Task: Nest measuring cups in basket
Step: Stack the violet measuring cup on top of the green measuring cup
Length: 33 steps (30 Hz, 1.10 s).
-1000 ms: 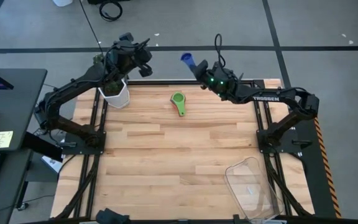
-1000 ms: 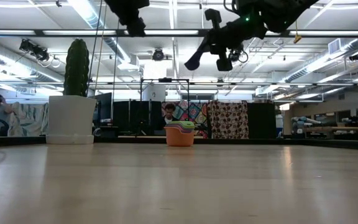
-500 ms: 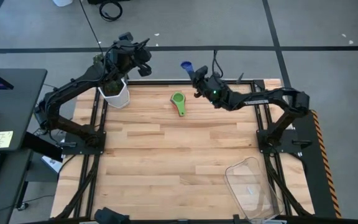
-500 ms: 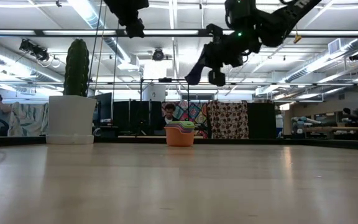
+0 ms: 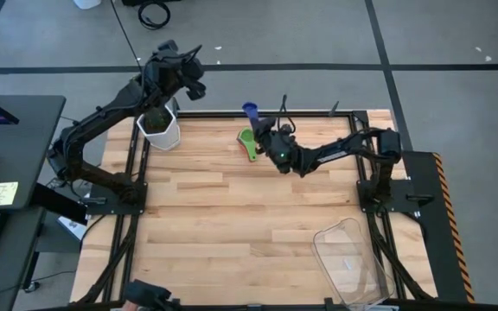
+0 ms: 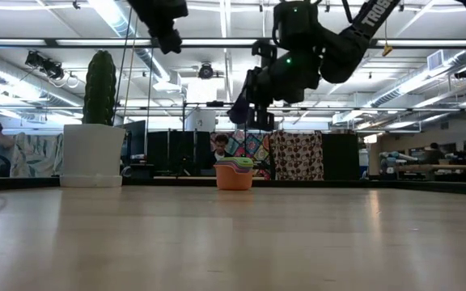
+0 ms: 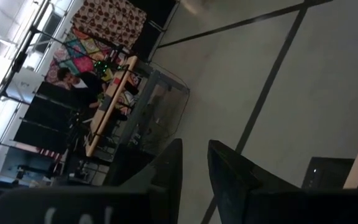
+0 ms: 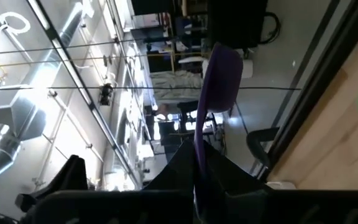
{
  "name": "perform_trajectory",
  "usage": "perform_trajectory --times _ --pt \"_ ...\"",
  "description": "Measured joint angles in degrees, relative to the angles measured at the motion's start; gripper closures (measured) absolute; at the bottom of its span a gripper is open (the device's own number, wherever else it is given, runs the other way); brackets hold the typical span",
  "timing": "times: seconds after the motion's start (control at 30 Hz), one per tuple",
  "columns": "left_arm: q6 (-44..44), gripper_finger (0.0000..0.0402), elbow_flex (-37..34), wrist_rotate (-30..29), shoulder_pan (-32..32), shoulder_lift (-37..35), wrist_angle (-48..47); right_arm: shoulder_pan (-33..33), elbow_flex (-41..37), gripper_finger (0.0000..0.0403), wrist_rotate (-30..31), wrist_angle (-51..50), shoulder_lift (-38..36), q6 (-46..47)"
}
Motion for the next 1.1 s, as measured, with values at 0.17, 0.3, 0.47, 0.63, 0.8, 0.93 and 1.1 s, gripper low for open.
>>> perform_trajectory --times 0.17,0.3,0.47,0.63,0.8,0.93,1.1 --pt "0.0 0.032 0.0 0.1 1.1 0.0 0.0 2.6 1.2 0.0394 3.9 -1.9 0.8 -1.3" --pt "0.0 0.032 0.0 0.1 1.8 0.0 0.0 4.2 1.2 0.0394 7.8 -3.9 0.8 -0.9" --pt "0.0 0.032 0.0 1.9 2.1 0.0 0.0 5.3 1.2 0.0394 8.4 -8.6 0.8 2.8" --pt "0.0 0.032 0.0 3.0 2.1 0.0 0.0 5.9 1.2 0.0394 10.2 -9.5 0.8 3.0" --pt "0.0 0.032 0.0 3.0 2.1 0.0 -0.4 6.4 1.2 0.0394 10.1 -13.1 0.8 5.6" --pt "-0.1 0.032 0.0 3.1 2.1 0.0 -0.5 6.4 1.2 0.0394 10.1 -13.7 0.8 5.0" --pt "-0.3 0.032 0.0 3.0 2.1 0.0 -0.5 6.6 1.4 0.0394 10.0 -12.4 1.6 5.4"
